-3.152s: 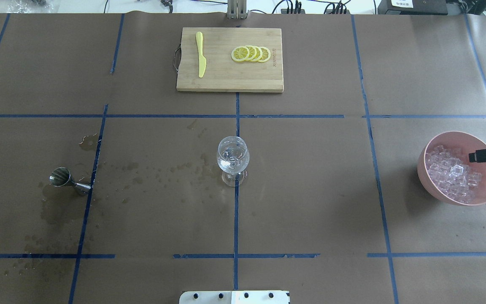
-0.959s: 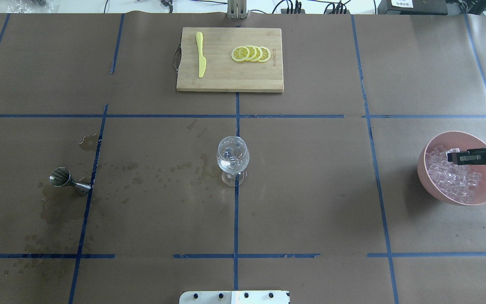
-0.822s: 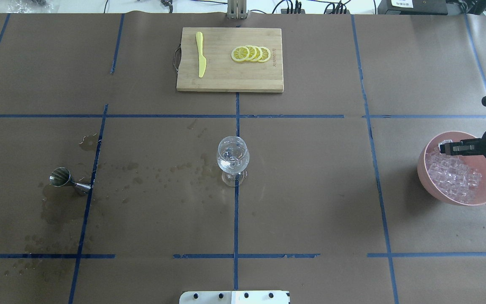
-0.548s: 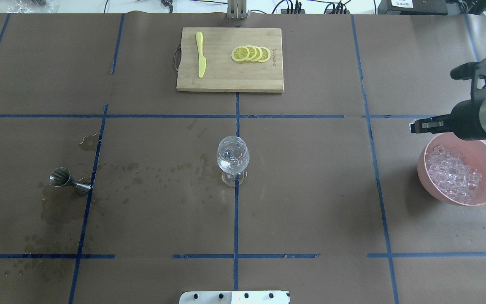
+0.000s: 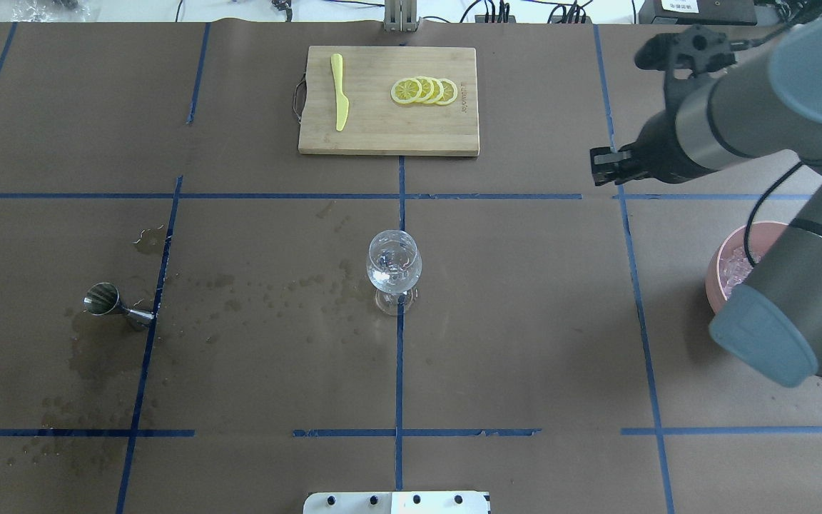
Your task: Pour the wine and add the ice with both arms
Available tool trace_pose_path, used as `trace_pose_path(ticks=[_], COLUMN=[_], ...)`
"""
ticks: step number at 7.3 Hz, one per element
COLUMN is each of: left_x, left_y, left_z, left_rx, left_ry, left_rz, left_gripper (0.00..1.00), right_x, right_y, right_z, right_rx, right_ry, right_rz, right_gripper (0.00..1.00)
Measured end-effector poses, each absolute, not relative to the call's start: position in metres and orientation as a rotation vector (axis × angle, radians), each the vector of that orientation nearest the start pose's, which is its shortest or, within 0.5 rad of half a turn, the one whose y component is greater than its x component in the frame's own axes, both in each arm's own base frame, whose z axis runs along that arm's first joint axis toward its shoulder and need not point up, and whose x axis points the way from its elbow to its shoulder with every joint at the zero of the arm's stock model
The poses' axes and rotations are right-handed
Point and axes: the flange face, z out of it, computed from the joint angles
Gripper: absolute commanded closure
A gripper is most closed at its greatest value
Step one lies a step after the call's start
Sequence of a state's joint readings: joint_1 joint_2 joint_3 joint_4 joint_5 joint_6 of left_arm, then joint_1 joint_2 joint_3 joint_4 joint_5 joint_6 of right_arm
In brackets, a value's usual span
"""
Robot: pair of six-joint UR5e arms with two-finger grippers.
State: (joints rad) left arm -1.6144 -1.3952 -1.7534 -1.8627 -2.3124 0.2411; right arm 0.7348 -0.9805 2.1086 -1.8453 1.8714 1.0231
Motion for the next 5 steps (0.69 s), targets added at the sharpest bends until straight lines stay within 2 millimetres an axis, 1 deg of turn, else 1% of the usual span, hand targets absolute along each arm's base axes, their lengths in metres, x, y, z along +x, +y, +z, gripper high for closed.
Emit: trace_pose_path(ticks=[1, 2, 3, 4, 5], left_x=[-0.085, -0.085, -0.085, -0.085, -0.085], left_y=[-0.432, -0.432, -0.432, -0.433, -0.433], left_z=[0.619, 0.618, 0.618, 0.618, 0.618], left_rx=[0.388, 0.389, 0.389, 0.389, 0.389], left_ry=[0.689, 0.688, 0.688, 0.689, 0.689], left_rz=[0.298, 0.299, 0.299, 0.299, 0.299], left_gripper=[0.00, 0.00, 0.00, 0.00, 0.00], right_x=[-0.362, -0.398, -0.433, -0.462, -0.484], right_y=[-0.435, -0.430, -0.424, -0.419, -0.414], right_z=[0.121, 0.098, 0.078, 0.062, 0.049], right_rx=[0.277, 0.273, 0.271, 0.269, 0.262], right_ry=[-0.843, -0.825, -0.797, -0.772, -0.759], right_rz=[0.061, 0.079, 0.094, 0.102, 0.106], right_gripper=[1.00, 1.00, 0.99, 0.97, 0.94])
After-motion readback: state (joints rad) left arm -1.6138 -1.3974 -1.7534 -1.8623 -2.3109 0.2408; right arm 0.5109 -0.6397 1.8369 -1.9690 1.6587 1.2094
